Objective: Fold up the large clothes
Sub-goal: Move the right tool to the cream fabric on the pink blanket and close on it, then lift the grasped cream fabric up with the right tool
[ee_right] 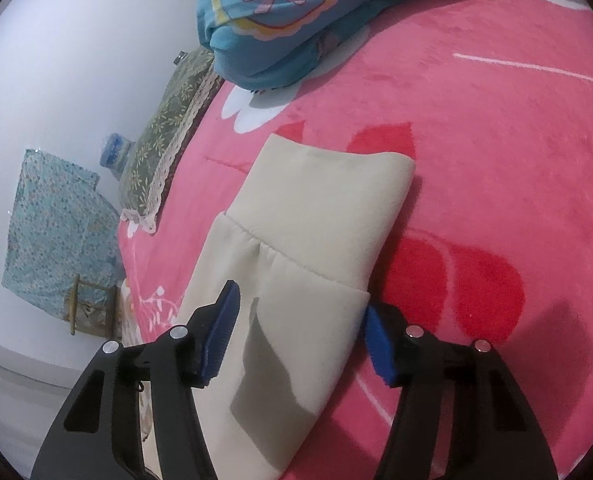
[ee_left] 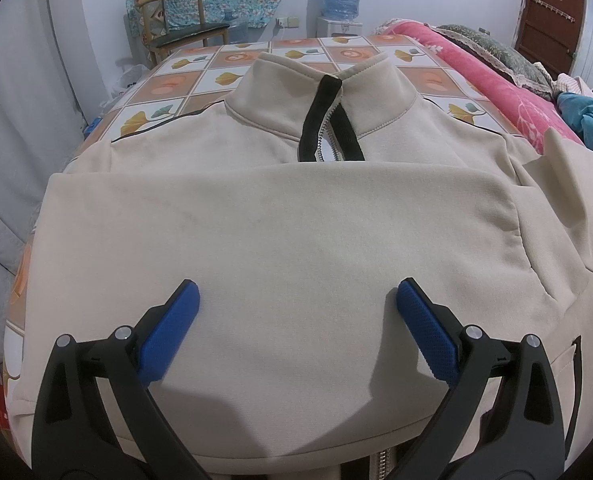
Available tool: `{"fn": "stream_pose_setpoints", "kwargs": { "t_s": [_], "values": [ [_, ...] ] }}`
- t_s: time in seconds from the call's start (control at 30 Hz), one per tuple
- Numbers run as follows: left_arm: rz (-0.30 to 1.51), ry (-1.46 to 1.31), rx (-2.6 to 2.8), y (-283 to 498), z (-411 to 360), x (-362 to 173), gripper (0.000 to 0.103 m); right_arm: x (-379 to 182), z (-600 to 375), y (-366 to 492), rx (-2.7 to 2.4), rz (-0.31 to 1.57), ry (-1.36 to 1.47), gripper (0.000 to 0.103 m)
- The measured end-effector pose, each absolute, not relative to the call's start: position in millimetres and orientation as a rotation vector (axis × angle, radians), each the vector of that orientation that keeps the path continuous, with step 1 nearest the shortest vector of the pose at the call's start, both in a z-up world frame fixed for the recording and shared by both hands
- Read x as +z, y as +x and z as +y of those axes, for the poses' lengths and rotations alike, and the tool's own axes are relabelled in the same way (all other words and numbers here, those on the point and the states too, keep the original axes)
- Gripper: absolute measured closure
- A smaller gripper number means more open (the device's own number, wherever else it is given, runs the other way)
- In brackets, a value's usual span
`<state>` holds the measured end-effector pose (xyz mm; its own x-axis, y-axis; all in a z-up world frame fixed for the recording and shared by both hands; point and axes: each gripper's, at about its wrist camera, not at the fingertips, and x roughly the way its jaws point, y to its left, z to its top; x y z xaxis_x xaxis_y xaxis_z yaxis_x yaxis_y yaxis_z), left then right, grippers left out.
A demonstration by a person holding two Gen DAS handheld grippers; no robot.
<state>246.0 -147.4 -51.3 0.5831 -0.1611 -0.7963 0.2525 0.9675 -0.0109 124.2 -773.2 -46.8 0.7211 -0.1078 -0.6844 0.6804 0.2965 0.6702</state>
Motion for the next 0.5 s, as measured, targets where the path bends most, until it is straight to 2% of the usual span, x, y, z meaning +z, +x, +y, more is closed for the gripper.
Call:
{"fn": "stream_pose_setpoints", "kwargs": {
  "t_s": [0.1, 0.17, 0.27, 0.43, 0.5],
  "values": [
    [0.917, 0.107, -0.242, 246.2, -147.7, -51.2, 0.007, -45.5, -776.5, 124.6, -0.576, 0.576, 1.159, 0.047],
    [0.917, 0.107, -0.242, 246.2, -147.5, -51.3, 0.007, -45.4, -778.1, 125.2, -0.593, 0.578, 1.149, 0.053],
    [0.917, 0.107, -0.242, 245.9, -147.0, -51.4, 0.007, -46.5, -779.6, 124.1, -0.612, 0.586, 1.143, 0.063],
    [0.917, 0.107, -0.243, 245.8, -146.9, -51.5, 0.007, -36.9, -772.4, 121.4, -0.627, 0.613, 1.078, 0.085],
    [0.917, 0.107, -0.243, 246.0, -147.1, -51.5, 0.007, -26.9, -766.2, 121.6, -0.624, 0.610, 1.038, 0.088]
  ]
}}
